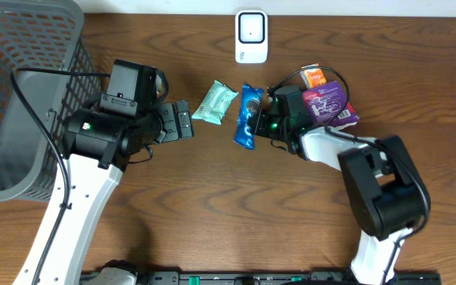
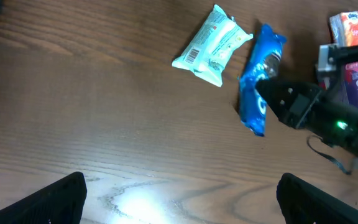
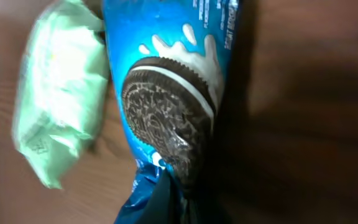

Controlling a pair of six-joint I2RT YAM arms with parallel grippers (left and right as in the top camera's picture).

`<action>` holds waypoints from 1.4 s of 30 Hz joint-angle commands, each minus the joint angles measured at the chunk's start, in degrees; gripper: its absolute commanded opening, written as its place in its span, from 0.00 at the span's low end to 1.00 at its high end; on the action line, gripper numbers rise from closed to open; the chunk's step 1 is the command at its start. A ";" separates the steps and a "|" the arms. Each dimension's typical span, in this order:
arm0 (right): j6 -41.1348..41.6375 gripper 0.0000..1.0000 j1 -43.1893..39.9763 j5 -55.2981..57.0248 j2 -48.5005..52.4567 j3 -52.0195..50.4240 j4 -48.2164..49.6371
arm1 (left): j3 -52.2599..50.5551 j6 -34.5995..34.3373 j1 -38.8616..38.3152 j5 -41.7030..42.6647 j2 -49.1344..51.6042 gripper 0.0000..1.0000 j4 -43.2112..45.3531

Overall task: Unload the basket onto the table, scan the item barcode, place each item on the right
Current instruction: 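Grasp the blue Oreo pack with the right gripper, then carry the Oreo pack toward the scanner with the right gripper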

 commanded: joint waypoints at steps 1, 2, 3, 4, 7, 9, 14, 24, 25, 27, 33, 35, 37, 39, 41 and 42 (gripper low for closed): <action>-8.39 0.01 -0.74 15.28 -5.27 0.83 -9.05 | 0.15 0.96 0.31 -0.76 0.39 0.98 -0.17; -9.55 0.01 -0.57 18.27 -6.86 1.44 -11.47 | 0.15 0.96 0.31 -0.76 0.39 0.98 -0.17; -10.80 0.01 -0.28 22.18 -8.52 2.19 -14.14 | 0.15 0.96 0.31 -0.76 0.39 0.98 -0.17; -11.91 0.01 0.11 26.05 -10.19 2.99 -16.72 | 0.15 0.96 0.31 -0.76 0.39 0.98 -0.17; -15.08 0.01 1.64 37.09 -13.66 5.18 -22.53 | 0.15 0.96 0.31 -0.74 0.39 0.98 -0.20; -17.88 0.01 3.04 43.10 -14.88 6.12 -24.65 | 0.15 0.96 0.31 -0.74 0.39 0.98 -0.17; -21.73 0.01 6.84 57.77 -14.25 6.56 -26.36 | 0.15 0.96 0.31 -0.76 0.39 0.98 -0.20; -23.65 0.14 8.72 53.59 -9.84 6.56 -26.36 | 0.15 0.96 0.31 -0.74 0.39 0.98 -0.17; -24.17 0.21 8.68 50.66 -9.55 6.56 -26.25 | 0.15 0.96 0.31 -0.74 0.39 0.98 -0.17; -26.38 0.32 8.52 46.51 -8.81 6.56 -26.08 | 0.15 0.96 0.31 -0.76 0.39 0.98 -0.17; -29.57 0.52 8.52 46.03 -5.84 6.54 -25.55 | 0.15 0.96 0.31 -0.76 0.39 0.98 -0.17; -30.62 0.54 8.55 46.05 -4.83 6.54 -25.22 | 0.15 0.96 0.31 -0.76 0.39 0.98 -0.17; -31.21 0.55 8.55 46.05 -3.69 6.54 -24.76 | 0.15 0.96 0.31 -0.74 0.39 0.98 -0.17; -31.17 0.56 8.41 46.58 -2.71 6.54 -24.33 | 0.15 0.96 0.31 -0.76 0.39 0.98 -0.17; -31.12 0.56 8.02 46.69 -1.62 6.54 -23.71 | 0.15 0.96 0.31 -0.74 0.39 0.98 -0.17; -31.12 0.56 7.82 46.69 -1.09 6.54 -23.47 | 0.15 0.96 0.31 -0.74 0.39 0.98 -0.17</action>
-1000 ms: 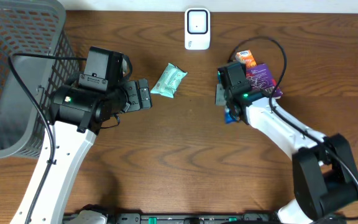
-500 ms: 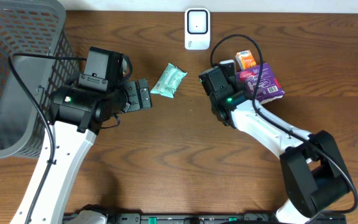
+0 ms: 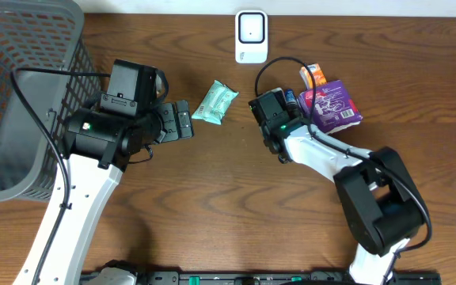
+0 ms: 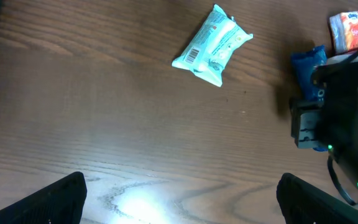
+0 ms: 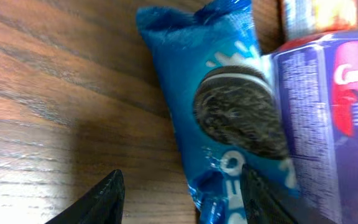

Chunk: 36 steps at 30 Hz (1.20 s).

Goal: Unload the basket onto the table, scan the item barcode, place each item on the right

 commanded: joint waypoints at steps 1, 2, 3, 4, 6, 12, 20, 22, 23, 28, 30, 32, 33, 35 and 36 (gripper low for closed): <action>-1.01 0.55 -0.68 0.55 2.27 0.39 0.72 | 0.15 0.96 0.31 -0.76 0.39 0.98 -0.17; -1.01 0.56 -0.83 0.55 2.80 0.39 0.76 | 0.15 0.96 0.31 -0.74 0.39 0.98 -0.17; -1.01 0.56 -0.96 0.52 3.37 0.39 0.90 | 0.15 0.96 0.31 -0.76 0.39 0.98 -0.20; -1.01 0.55 -1.11 0.52 3.93 0.39 0.87 | 0.15 0.96 0.31 -0.76 0.39 0.98 -0.17; -1.01 0.55 -1.31 0.52 5.01 0.39 0.87 | 0.15 0.96 0.31 -0.76 0.39 0.98 -0.17; -0.98 0.36 -0.90 -3.13 6.47 0.48 0.70 | 0.15 0.96 0.31 -0.74 0.39 0.98 -0.17; -1.03 0.40 0.68 -8.94 6.47 5.97 -4.94 | 0.15 0.96 0.31 -0.76 0.39 0.98 -0.17; -0.98 0.44 0.68 -11.54 6.47 9.42 -7.96 | 0.15 0.96 0.31 -0.76 0.39 0.98 -0.17; -0.98 0.50 0.61 -11.65 6.47 11.08 -9.51 | 0.15 0.96 0.31 -0.74 0.39 0.98 -0.17; -1.03 0.54 -0.15 -1.84 6.47 18.45 -16.35 | 0.15 0.96 0.31 -0.76 0.39 0.98 -0.17; -2.73 0.55 -0.52 2.05 6.47 19.45 -17.40 | 0.15 0.96 0.31 -0.74 0.39 0.98 -0.17; -6.01 0.55 -1.07 1.90 6.49 19.43 -17.92 | 0.15 0.96 0.31 -0.74 0.39 0.98 -0.17; -6.38 0.56 -1.49 1.79 6.67 19.30 -18.38 | 0.15 0.96 0.31 -0.74 0.39 0.98 -0.17; -6.40 0.55 -2.25 1.84 6.84 18.95 -19.23 | 0.15 0.96 0.31 -0.76 0.39 0.98 -0.17; -6.38 0.56 -2.80 1.81 6.93 18.51 -19.34 | 0.15 0.96 0.31 -0.76 0.39 0.98 -0.20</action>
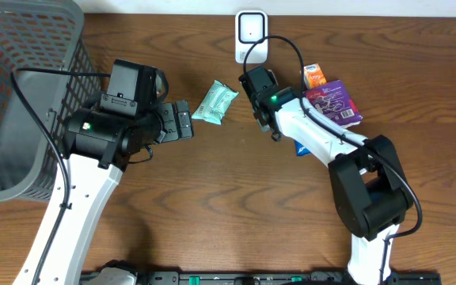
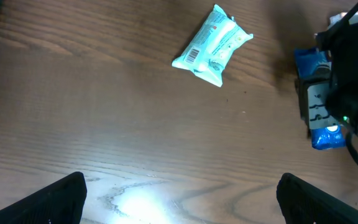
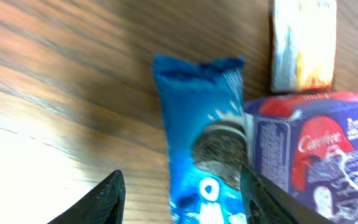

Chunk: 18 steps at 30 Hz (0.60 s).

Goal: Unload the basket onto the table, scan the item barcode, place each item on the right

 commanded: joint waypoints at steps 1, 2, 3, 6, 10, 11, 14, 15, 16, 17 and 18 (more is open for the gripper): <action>-2.05 0.55 -2.19 2.38 0.70 -0.72 -0.46 | 0.15 0.96 0.31 -0.74 0.39 0.98 -0.15; -2.03 0.55 -2.69 1.97 0.70 -1.25 -0.24 | 0.15 0.96 0.31 -0.74 0.39 0.98 -0.15; -2.03 0.55 -3.26 1.05 0.70 -1.90 0.09 | 0.15 0.96 0.31 -0.76 0.39 0.98 -0.15; -2.03 0.55 -4.66 -3.89 0.70 -3.37 0.61 | 0.15 0.96 0.31 -0.74 0.39 0.98 -0.15; -2.01 0.54 -5.49 -7.78 0.70 -3.85 0.44 | 0.15 0.96 0.31 -0.76 0.39 0.98 -0.15; -1.90 0.54 -5.49 -8.09 0.70 -3.85 0.48 | 0.15 0.96 0.31 -0.74 0.39 0.98 -0.15; -1.79 0.55 -5.35 -8.15 0.70 -3.85 0.61 | 0.15 0.96 0.31 -0.76 0.39 0.98 -0.15; -1.38 0.55 -5.33 -8.31 0.70 -3.85 0.61 | 0.15 0.96 0.31 -0.74 0.39 0.98 -0.15; -0.55 0.56 -5.33 -8.35 0.70 -3.85 0.55 | 0.15 0.96 0.31 -0.74 0.39 0.98 -0.15; 0.17 0.55 -5.33 -8.48 0.70 -3.85 0.46 | 0.15 0.96 0.31 -0.74 0.39 0.98 -0.15; 0.35 0.55 -5.33 -9.51 0.70 -3.85 0.44 | 0.15 0.96 0.31 -0.74 0.39 0.98 -0.15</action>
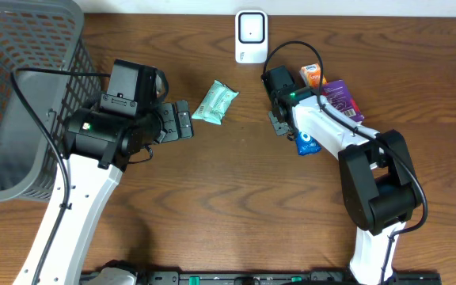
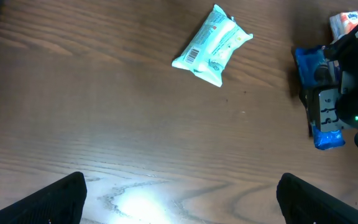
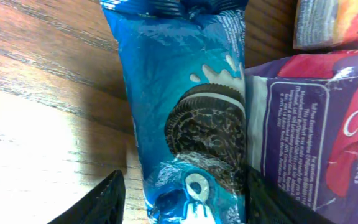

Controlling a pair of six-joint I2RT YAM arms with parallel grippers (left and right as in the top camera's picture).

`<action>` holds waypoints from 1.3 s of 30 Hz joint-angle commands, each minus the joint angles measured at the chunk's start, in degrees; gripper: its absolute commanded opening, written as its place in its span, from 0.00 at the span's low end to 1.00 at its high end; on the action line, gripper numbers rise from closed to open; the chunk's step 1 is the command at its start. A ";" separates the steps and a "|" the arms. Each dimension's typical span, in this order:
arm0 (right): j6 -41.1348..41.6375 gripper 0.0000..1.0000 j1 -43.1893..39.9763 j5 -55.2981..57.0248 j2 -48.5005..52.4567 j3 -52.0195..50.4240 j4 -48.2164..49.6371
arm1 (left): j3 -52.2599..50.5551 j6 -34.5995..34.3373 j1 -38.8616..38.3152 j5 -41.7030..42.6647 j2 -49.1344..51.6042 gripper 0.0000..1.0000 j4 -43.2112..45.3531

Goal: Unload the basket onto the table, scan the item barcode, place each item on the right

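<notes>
The blue Oreo pack (image 3: 185,112) lies flat on the table against the purple box (image 3: 316,137); in the overhead view only its lower end (image 1: 307,144) shows from under the arm. My right gripper (image 3: 182,202) is open, low over the pack, with one finger on each side. The white scanner (image 1: 251,36) stands at the table's far edge. A mint-green packet (image 2: 211,46) lies left of the Oreo pack, barcode up. My left gripper (image 2: 179,205) is open over bare table, apart from the packet.
An orange packet (image 1: 313,75) lies behind the purple box (image 1: 340,99). A grey wire basket (image 1: 22,87) fills the far left. The brown wooden table (image 1: 236,206) stretches toward the front.
My right gripper was higher and nearer the scanner; now it is lower and close over the Oreo pack, still open. The pack, the green packet and the left arm have not moved.
First the Oreo pack lay beside the green packet with my right gripper on it. Then the pack lay next to the purple box, under the open right gripper. After that the gripper was up near the scanner, and now it is down over the pack.
</notes>
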 commanded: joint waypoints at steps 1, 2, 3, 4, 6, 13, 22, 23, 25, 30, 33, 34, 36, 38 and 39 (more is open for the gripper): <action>1.40 0.55 0.13 -4.33 0.59 -0.42 -0.07 | 0.15 0.96 0.31 -0.76 0.39 0.98 -0.17; 1.40 0.56 0.13 -5.88 0.61 -0.42 -0.07 | 0.15 0.96 0.31 -0.74 0.39 0.98 -0.17; 1.40 0.56 0.13 -6.91 0.70 -0.42 -0.07 | 0.15 0.96 0.31 -0.74 0.39 0.98 -0.17; 1.40 0.56 0.13 -7.39 0.72 -0.42 -0.07 | 0.15 0.96 0.31 -0.74 0.39 0.98 -0.17; 1.40 0.56 0.13 -7.93 0.92 -0.42 -0.11 | 0.15 0.96 0.31 -0.74 0.39 0.98 -0.17; 0.94 0.60 0.44 -7.80 4.50 -0.42 -2.03 | 0.15 0.96 0.31 -0.76 0.39 0.98 -0.17; 1.64 0.31 0.83 -11.30 6.14 -0.07 -2.03 | 0.15 0.96 0.31 -0.76 0.39 0.98 -0.17; 1.62 0.19 0.85 -12.31 6.14 0.09 -2.05 | 0.15 0.96 0.31 -0.74 0.39 0.98 -0.17; 1.62 0.02 0.83 -13.94 6.14 0.24 -2.03 | 0.15 0.96 0.31 -0.74 0.39 0.98 -0.17; 2.40 0.01 0.76 -18.43 6.10 2.14 -3.32 | 0.15 0.96 0.31 -0.74 0.39 0.98 -0.17; 5.27 0.01 0.22 -21.62 6.10 5.55 -6.21 | 0.15 0.96 0.31 -0.74 0.39 0.98 -0.17; 5.27 0.01 -0.11 -24.37 6.10 7.21 -7.52 | 0.15 0.96 0.31 -0.74 0.39 0.98 -0.17; 5.25 0.01 -0.92 -30.71 6.10 10.67 -10.01 | 0.15 0.96 0.31 -0.76 0.39 0.98 -0.17; 5.27 0.01 -1.92 -37.57 6.10 14.14 -12.28 | 0.15 0.96 0.31 -0.76 0.39 0.98 -0.17; 5.25 0.01 -2.51 -41.88 6.10 15.61 -12.96 | 0.15 0.96 0.31 -0.74 0.39 0.98 -0.17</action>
